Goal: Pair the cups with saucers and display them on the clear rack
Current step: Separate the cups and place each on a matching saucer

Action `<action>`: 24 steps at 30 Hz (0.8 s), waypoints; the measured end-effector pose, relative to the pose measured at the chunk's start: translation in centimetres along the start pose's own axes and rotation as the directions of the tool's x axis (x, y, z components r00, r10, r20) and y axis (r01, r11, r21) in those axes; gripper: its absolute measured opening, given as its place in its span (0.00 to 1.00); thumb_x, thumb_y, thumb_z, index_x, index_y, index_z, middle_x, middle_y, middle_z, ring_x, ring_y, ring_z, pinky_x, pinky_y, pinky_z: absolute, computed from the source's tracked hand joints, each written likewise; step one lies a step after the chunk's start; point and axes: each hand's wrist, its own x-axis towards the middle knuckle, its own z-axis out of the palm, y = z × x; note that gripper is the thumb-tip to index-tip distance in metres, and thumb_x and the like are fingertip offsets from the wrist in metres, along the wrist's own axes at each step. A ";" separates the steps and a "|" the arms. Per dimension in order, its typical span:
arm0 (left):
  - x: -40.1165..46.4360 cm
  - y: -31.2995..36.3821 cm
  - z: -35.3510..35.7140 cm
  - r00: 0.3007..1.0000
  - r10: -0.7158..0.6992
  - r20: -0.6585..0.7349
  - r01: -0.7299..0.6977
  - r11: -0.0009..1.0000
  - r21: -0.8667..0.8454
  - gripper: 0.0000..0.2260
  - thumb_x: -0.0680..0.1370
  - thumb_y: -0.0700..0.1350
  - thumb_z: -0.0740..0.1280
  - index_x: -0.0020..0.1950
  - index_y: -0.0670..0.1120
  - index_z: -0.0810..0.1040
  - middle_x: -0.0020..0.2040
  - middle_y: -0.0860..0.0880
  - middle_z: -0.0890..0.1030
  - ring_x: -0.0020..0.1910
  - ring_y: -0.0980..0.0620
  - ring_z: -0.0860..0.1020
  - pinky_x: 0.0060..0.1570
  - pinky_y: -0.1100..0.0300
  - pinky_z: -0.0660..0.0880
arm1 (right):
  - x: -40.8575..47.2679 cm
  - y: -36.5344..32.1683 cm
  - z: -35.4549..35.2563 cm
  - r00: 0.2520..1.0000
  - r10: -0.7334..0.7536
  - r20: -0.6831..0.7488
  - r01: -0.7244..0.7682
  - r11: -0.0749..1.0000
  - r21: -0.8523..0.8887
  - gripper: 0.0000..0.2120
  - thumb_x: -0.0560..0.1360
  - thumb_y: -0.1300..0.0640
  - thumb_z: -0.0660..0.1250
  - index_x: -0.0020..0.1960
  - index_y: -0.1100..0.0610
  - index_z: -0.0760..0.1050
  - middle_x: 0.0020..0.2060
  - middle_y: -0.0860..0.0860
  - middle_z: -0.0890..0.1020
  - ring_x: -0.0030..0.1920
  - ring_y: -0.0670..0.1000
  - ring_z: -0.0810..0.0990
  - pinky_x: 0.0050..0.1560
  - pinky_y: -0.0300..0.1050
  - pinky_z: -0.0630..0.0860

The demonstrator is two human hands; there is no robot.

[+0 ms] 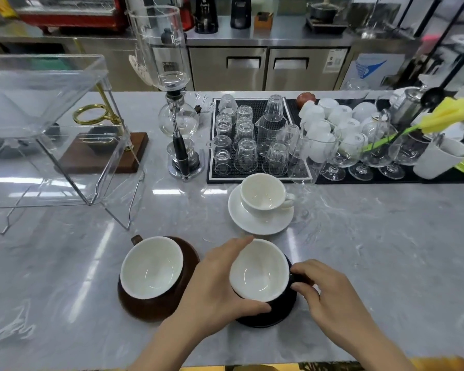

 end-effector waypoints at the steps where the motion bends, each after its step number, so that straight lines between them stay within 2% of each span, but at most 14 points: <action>1: 0.0 -0.1 0.1 1.000 0.004 0.010 -0.004 1.000 0.003 0.46 0.56 0.62 0.81 0.72 0.63 0.67 0.64 0.69 0.73 0.66 0.63 0.72 0.67 0.62 0.70 | -0.1 0.1 0.1 1.000 0.000 -0.001 0.000 1.000 -0.001 0.09 0.73 0.59 0.67 0.50 0.45 0.77 0.42 0.36 0.78 0.44 0.40 0.77 0.46 0.32 0.71; 6: 0.3 -0.5 0.6 0.999 0.007 0.051 -0.008 1.000 0.027 0.45 0.57 0.63 0.80 0.71 0.66 0.66 0.60 0.78 0.68 0.64 0.67 0.70 0.60 0.79 0.61 | -0.3 0.6 0.3 1.000 0.007 -0.012 -0.007 1.000 0.011 0.12 0.73 0.60 0.68 0.49 0.44 0.77 0.42 0.36 0.78 0.45 0.40 0.77 0.46 0.30 0.70; 9: 0.4 -0.5 0.5 0.998 0.004 0.056 -0.006 0.999 0.039 0.45 0.56 0.63 0.80 0.69 0.71 0.63 0.60 0.80 0.66 0.64 0.69 0.69 0.59 0.81 0.60 | -0.3 0.9 0.3 1.000 0.006 -0.009 -0.006 1.000 0.009 0.12 0.73 0.60 0.68 0.49 0.43 0.76 0.42 0.36 0.79 0.44 0.39 0.77 0.46 0.31 0.71; 13: 0.3 -0.4 0.3 0.997 0.001 0.075 -0.005 0.999 0.050 0.44 0.56 0.63 0.80 0.64 0.80 0.57 0.61 0.83 0.63 0.63 0.79 0.63 0.60 0.83 0.56 | -0.4 0.9 0.1 1.000 0.011 0.029 -0.012 1.000 0.021 0.10 0.73 0.59 0.69 0.49 0.44 0.77 0.42 0.37 0.79 0.44 0.40 0.77 0.45 0.30 0.70; 15: 0.2 -0.6 0.3 0.996 -0.012 0.083 0.008 0.999 0.050 0.44 0.57 0.62 0.80 0.67 0.75 0.61 0.62 0.82 0.64 0.63 0.80 0.61 0.59 0.85 0.54 | -0.5 0.9 0.1 0.999 0.018 0.044 -0.020 0.999 0.033 0.11 0.73 0.60 0.69 0.49 0.45 0.78 0.42 0.36 0.79 0.44 0.40 0.78 0.46 0.29 0.70; 18: 0.0 -0.9 0.5 0.994 -0.061 0.092 0.058 0.997 0.043 0.49 0.58 0.63 0.80 0.75 0.62 0.64 0.67 0.73 0.65 0.64 0.75 0.61 0.59 0.86 0.52 | -0.5 1.0 0.2 0.999 0.032 0.041 -0.034 0.998 0.046 0.11 0.73 0.62 0.71 0.49 0.46 0.79 0.43 0.36 0.79 0.44 0.40 0.78 0.46 0.28 0.70; 20: -0.2 -1.1 0.5 0.993 -0.080 0.091 0.078 0.997 0.026 0.50 0.58 0.62 0.81 0.76 0.60 0.63 0.67 0.71 0.64 0.65 0.72 0.61 0.59 0.86 0.52 | -0.4 1.0 0.2 0.999 0.036 0.033 -0.037 0.998 0.055 0.11 0.72 0.63 0.72 0.48 0.47 0.79 0.42 0.37 0.79 0.43 0.40 0.78 0.45 0.28 0.70; 24: -0.5 -1.2 0.7 0.992 -0.099 0.079 0.100 0.995 -0.002 0.51 0.58 0.62 0.81 0.77 0.61 0.62 0.68 0.71 0.63 0.68 0.72 0.61 0.61 0.84 0.53 | -0.4 0.8 0.2 0.999 0.042 0.019 -0.043 0.996 0.075 0.08 0.71 0.57 0.69 0.48 0.46 0.79 0.43 0.37 0.79 0.43 0.40 0.79 0.45 0.27 0.70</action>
